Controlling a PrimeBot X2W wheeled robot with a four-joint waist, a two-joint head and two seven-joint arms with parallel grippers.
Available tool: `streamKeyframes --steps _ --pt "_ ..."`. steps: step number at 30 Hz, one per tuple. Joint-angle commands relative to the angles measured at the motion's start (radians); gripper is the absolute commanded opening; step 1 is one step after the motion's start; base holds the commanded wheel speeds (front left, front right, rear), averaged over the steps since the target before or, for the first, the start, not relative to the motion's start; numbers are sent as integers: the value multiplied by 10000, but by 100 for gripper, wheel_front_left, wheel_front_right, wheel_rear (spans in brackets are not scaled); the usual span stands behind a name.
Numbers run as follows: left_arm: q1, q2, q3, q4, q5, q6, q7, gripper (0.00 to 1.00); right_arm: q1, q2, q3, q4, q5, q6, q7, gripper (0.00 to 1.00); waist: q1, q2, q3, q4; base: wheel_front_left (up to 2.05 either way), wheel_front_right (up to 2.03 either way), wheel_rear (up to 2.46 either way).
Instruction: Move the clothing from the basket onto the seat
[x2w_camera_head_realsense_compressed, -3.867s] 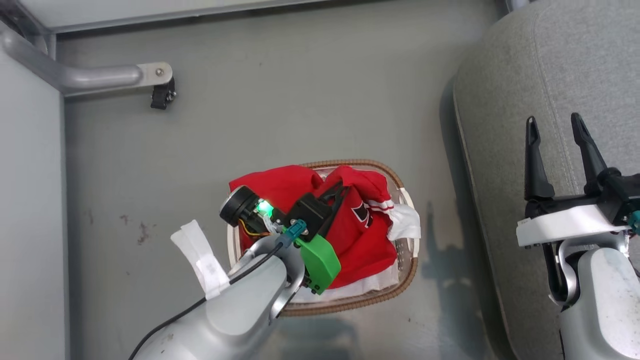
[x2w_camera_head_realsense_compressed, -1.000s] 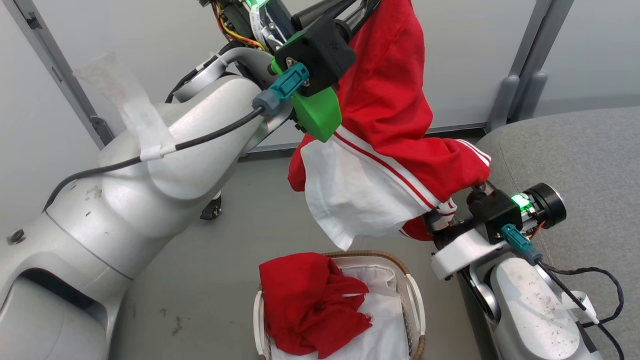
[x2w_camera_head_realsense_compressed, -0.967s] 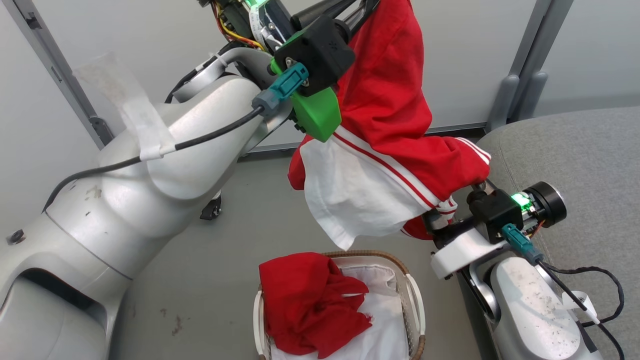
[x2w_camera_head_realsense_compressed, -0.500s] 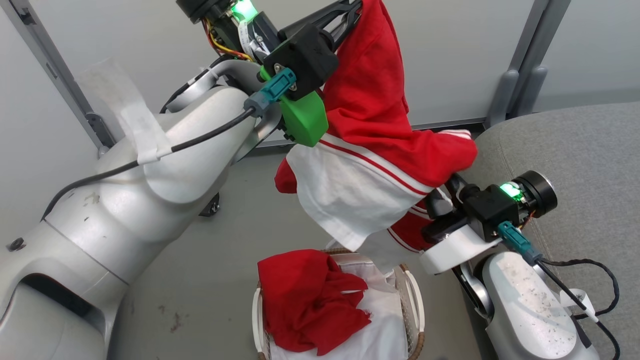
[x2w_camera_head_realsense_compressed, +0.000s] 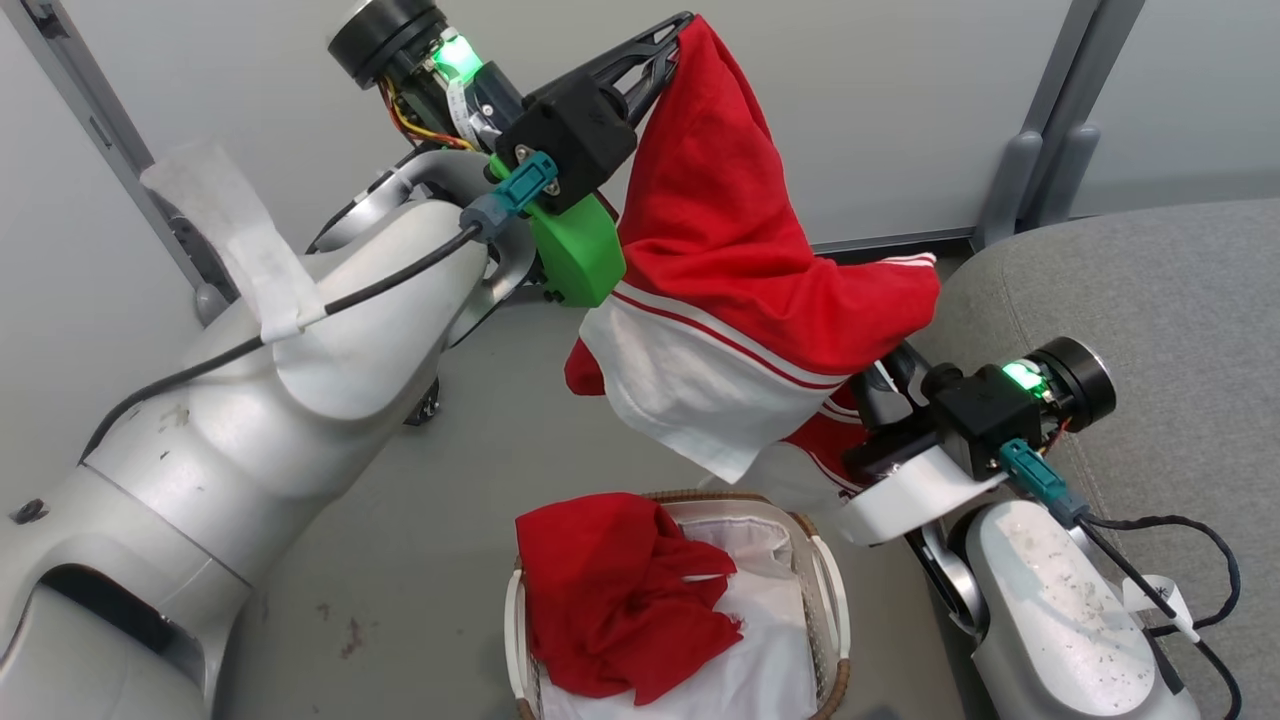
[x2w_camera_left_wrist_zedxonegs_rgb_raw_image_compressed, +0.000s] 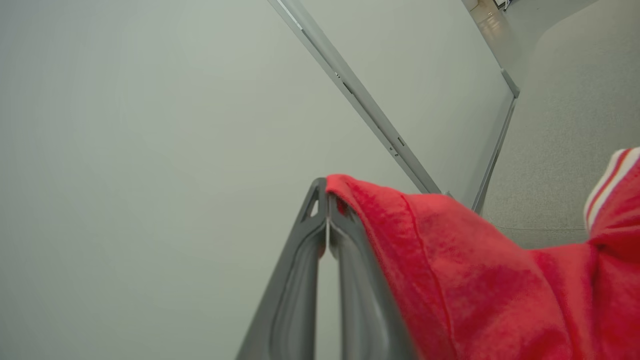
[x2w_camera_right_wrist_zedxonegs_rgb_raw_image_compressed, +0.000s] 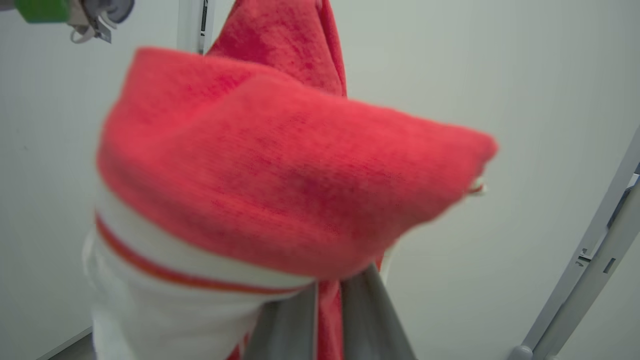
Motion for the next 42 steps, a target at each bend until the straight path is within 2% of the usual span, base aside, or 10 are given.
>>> streamKeyframes --steps 1,11,13,14,15,16,30,42 --pt "185 39 15 33 -111 22 5 0 -119 -37 -43 7 91 -10 -49 0 0 0 8 0 0 0 0" --pt "1020 -83 256 48 -826 22 5 0 -200 -38 -384 -80 98 -10 -49 0 0 0 66 68 0 0 0" --pt "1388 -152 369 -24 -1011 22 5 29 -191 -38 -482 -94 93 -10 -49 0 0 0 78 96 0 0 0" --pt "1605 -189 445 -58 -1107 22 5 65 -204 -38 -546 -105 84 -10 -49 0 0 0 85 111 0 0 0" --pt "1778 -220 528 -90 -1167 22 5 94 -218 -38 -590 -113 78 -10 -49 0 0 0 93 125 0 0 0" --pt "2005 -262 647 -113 -1212 22 5 100 -234 -38 -634 -122 71 -10 -49 0 0 0 104 142 0 0 0" --pt "5560 -1012 2315 -421 -871 38 5 100 -241 -38 -1144 -218 -89 -10 -51 0 0 0 132 202 0 0 0" --pt "7454 -1489 3507 -740 -275 7 5 100 -21 -38 -1317 -283 -158 -10 -49 0 0 0 74 179 0 0 0"
